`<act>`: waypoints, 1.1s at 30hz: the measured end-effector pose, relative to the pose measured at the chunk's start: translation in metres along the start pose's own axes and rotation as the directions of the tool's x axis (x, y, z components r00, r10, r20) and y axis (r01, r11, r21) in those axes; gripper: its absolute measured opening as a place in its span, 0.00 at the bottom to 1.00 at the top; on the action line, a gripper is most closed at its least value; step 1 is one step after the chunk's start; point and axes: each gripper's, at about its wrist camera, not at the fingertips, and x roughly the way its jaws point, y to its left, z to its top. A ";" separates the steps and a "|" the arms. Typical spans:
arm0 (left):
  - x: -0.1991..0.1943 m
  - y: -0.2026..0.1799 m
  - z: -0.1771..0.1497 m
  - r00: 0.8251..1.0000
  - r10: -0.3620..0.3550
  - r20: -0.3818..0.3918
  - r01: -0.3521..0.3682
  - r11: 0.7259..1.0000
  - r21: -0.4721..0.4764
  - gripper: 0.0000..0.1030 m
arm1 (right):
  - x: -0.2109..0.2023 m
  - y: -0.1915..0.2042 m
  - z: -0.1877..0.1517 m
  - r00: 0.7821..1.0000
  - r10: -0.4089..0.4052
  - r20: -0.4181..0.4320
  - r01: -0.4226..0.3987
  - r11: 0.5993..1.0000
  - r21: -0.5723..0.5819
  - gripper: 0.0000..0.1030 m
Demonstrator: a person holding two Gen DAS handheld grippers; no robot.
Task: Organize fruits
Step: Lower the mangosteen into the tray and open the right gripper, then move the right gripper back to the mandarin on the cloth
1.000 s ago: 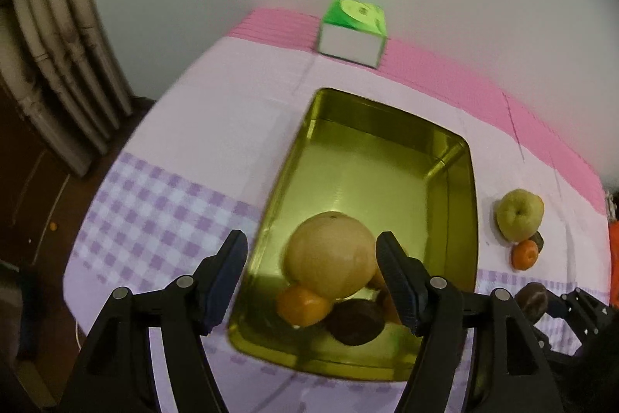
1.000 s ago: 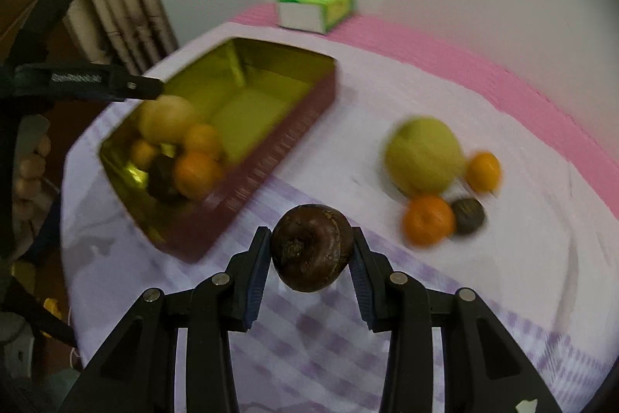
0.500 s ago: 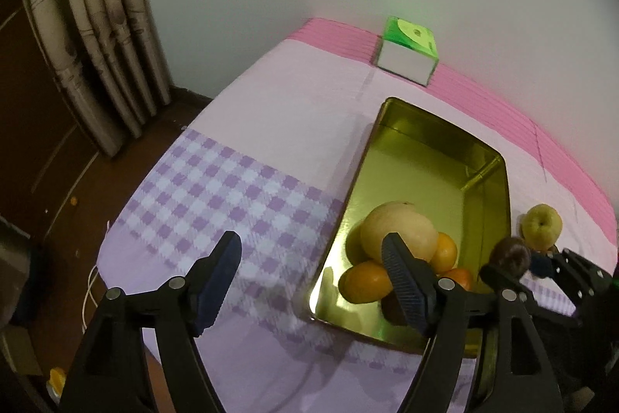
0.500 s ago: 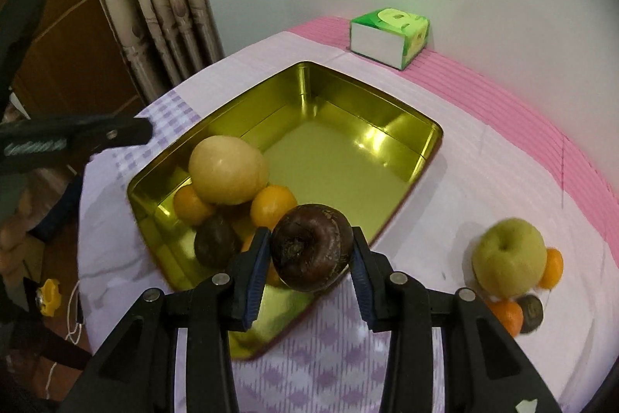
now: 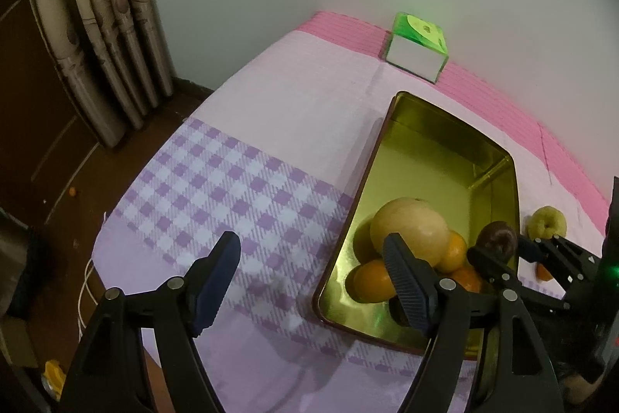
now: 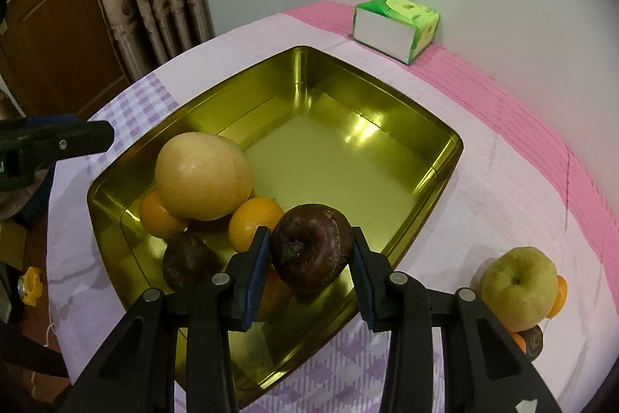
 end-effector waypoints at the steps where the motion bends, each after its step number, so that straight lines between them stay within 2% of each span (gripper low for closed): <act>1: 0.001 -0.001 -0.001 1.000 0.000 -0.002 0.000 1.000 0.002 0.74 | 0.000 -0.001 0.001 1.000 -0.002 -0.001 0.002 1.000 0.000 0.36; 18: 0.004 -0.007 -0.003 1.000 0.006 -0.010 -0.006 1.000 0.008 0.78 | 0.000 -0.003 -0.001 1.000 0.016 -0.006 -0.016 1.000 0.019 0.36; 25: 0.004 -0.007 -0.004 1.000 0.004 -0.012 -0.004 1.000 0.008 0.78 | -0.018 -0.001 0.001 0.999 0.027 0.035 -0.028 0.999 0.019 0.36; 33: 0.005 -0.007 -0.004 1.000 0.004 -0.009 -0.004 1.000 0.012 0.78 | -0.050 -0.023 -0.006 0.996 0.001 0.085 -0.008 0.997 0.074 0.36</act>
